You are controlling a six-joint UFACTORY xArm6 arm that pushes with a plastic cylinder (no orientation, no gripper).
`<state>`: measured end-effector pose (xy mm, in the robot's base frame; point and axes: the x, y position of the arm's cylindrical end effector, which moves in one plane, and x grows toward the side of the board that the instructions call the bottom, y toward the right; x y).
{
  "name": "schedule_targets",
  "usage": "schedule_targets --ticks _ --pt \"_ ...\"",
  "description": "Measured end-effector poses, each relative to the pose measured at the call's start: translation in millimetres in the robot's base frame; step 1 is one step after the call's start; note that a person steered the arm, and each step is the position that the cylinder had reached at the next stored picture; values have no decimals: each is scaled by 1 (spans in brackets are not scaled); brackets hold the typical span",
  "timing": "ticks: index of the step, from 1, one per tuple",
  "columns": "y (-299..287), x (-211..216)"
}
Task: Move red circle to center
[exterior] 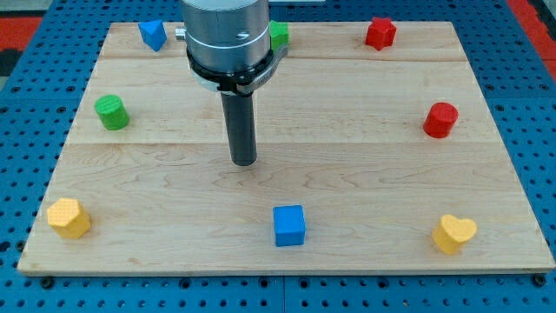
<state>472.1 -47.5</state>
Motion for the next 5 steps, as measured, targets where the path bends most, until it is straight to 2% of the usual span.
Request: schedule_targets --ticks 3,4,5 --pt "7 5" --pt "111 -24" --pt "225 -29"
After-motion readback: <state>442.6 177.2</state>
